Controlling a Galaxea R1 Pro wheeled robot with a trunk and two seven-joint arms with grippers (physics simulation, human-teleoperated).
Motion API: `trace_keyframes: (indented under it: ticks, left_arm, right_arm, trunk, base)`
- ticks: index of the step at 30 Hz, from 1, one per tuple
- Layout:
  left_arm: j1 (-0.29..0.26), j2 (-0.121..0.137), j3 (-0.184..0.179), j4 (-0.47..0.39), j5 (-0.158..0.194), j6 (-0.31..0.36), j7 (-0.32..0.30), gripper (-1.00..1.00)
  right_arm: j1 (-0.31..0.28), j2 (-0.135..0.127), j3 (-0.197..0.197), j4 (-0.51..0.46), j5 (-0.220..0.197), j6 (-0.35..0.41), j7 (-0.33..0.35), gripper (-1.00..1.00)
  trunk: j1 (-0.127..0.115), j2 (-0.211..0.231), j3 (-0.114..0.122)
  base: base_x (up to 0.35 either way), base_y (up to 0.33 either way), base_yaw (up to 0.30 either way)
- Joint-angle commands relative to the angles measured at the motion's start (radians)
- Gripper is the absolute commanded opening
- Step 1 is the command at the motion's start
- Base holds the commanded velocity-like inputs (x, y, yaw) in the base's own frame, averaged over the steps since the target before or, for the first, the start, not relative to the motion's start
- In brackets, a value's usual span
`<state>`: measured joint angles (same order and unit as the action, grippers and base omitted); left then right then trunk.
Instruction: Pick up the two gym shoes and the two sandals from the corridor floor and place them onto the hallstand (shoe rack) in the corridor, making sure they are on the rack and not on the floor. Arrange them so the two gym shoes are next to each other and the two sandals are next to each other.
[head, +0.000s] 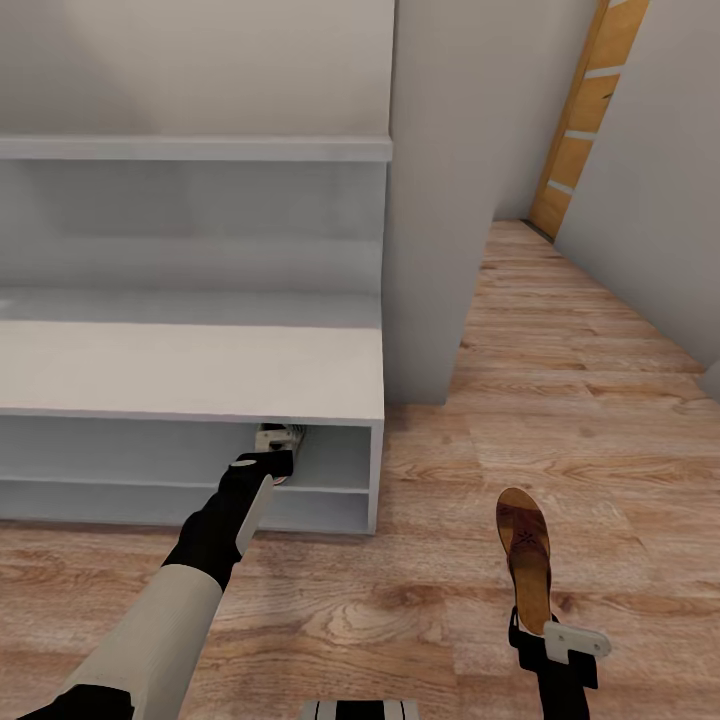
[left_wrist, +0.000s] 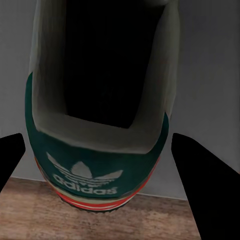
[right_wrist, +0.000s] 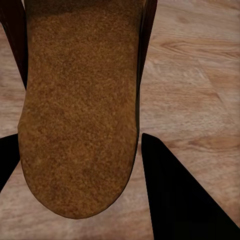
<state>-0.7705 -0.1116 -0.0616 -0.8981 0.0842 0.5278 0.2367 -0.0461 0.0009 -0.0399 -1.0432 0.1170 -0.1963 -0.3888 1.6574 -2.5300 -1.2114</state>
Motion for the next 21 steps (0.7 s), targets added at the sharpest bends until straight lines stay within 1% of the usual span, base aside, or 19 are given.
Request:
trace_keyframes:
  ticks: [1, 11, 21]
  left_arm:
    - [0.0, 0.0, 0.0, 0.058, 0.004, 0.001, 0.001, -1.0]
    - [0.0, 0.001, 0.0, 0.058, 0.004, 0.0, 0.001, -1.0]
    - [0.0, 0.0, 0.0, 0.058, 0.005, 0.0, 0.001, -1.0]
  right_arm:
    - [0.0, 0.0, 0.0, 0.0, -0.004, -0.002, 0.001, -1.0]
    - [0.0, 0.0, 0.0, 0.0, -0.004, -0.002, 0.001, -1.0]
    - [0.0, -0.001, 0.0, 0.0, -0.004, -0.001, 0.001, -1.0]
  trunk:
    - [0.0, 0.0, 0.0]
    - [0.0, 0.0, 0.0]
    - [0.0, 0.0, 0.0]
  base:
    - [0.026, 0.0, 0.0]
    - [0.092, 0.0, 0.0]
    - [0.027, 0.0, 0.0]
